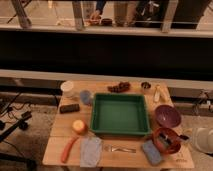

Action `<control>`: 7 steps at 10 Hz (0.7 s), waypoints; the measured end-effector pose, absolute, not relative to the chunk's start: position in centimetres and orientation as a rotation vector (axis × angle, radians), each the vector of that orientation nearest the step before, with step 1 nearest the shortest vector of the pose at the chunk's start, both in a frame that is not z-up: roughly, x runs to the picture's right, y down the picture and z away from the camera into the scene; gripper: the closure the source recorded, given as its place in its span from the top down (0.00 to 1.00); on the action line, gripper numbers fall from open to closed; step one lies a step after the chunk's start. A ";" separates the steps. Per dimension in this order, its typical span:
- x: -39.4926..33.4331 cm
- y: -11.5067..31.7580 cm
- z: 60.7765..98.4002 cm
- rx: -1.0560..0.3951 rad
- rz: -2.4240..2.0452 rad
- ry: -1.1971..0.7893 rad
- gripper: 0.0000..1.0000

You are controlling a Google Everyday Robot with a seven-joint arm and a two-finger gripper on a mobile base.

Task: Wipe red bowl with brush

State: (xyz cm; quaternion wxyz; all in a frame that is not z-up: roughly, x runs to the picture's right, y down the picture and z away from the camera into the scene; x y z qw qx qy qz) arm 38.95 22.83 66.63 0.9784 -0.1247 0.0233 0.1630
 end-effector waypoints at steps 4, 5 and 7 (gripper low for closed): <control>39.7 24.1 65.4 -0.264 0.345 0.059 0.03; 40.1 24.1 65.4 -0.265 0.349 0.067 0.03; 42.0 24.5 65.3 -0.263 0.365 0.099 0.03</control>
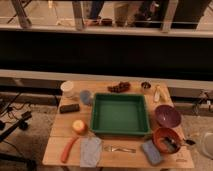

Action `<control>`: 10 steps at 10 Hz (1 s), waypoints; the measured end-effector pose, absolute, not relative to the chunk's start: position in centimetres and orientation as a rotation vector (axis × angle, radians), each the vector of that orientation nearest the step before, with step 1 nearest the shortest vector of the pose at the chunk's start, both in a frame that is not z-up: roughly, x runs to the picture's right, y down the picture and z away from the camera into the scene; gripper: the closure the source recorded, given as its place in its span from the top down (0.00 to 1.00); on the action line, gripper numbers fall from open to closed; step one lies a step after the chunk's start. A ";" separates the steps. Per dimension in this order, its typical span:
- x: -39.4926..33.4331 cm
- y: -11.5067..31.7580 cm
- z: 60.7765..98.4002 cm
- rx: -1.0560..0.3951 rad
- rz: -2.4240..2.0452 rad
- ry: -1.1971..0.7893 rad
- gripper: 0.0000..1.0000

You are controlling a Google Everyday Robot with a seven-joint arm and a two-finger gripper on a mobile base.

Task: Wipe red bowl with brush

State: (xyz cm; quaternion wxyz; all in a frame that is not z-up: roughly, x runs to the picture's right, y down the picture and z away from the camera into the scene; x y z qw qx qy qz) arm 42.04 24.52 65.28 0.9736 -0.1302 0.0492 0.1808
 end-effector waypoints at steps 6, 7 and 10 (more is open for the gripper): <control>43.8 23.6 66.2 -0.243 0.368 0.139 0.03; 43.6 23.1 66.5 -0.237 0.363 0.136 0.03; 42.2 21.5 67.2 -0.220 0.343 0.114 0.03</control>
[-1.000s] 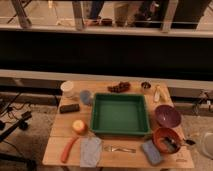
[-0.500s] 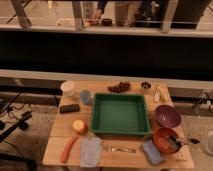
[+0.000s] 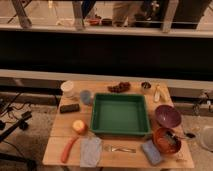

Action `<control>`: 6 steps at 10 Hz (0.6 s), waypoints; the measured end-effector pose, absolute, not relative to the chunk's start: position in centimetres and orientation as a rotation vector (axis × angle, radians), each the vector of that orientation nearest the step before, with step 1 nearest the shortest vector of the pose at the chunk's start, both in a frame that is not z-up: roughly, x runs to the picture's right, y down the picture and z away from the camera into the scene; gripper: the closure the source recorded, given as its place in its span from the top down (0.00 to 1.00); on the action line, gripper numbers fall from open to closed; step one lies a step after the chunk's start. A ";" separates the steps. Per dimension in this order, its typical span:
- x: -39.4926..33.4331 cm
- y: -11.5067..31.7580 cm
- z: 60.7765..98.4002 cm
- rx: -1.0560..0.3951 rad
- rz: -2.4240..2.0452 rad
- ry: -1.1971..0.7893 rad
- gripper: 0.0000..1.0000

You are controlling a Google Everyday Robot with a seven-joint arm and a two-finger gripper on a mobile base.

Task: Wipe red bowl with brush

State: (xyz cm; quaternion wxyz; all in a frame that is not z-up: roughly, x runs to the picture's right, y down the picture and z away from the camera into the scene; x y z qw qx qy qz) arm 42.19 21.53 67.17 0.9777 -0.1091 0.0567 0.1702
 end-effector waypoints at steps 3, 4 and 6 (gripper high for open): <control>40.0 20.2 67.1 -0.203 0.328 0.070 0.03; 39.5 20.2 67.0 -0.202 0.326 0.060 0.03; 38.9 20.2 66.6 -0.199 0.324 0.043 0.03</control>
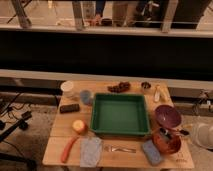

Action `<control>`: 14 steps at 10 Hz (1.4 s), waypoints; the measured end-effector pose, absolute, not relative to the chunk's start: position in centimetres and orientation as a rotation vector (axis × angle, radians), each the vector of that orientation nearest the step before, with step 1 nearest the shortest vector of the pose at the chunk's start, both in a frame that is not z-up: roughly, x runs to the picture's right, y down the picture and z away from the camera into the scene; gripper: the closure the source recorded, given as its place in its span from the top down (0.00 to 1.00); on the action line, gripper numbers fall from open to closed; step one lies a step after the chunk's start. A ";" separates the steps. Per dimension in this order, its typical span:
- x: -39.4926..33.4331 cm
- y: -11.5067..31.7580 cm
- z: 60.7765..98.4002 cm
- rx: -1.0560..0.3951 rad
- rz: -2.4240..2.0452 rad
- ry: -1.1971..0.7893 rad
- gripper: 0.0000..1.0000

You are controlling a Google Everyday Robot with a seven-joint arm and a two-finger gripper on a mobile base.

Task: Wipe red bowl with brush

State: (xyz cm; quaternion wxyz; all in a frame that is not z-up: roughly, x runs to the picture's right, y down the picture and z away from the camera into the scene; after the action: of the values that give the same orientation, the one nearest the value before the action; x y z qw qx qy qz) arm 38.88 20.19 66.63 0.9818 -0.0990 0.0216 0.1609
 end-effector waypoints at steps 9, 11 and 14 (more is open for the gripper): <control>37.9 20.2 66.1 -0.189 0.315 0.022 0.03; 38.0 20.3 66.2 -0.192 0.314 0.027 0.03; 38.1 20.3 66.5 -0.200 0.317 0.029 0.03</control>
State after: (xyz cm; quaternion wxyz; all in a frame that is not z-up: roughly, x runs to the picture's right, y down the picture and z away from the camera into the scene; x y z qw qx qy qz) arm 38.12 20.34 66.51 0.9823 -0.0996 0.0144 0.1577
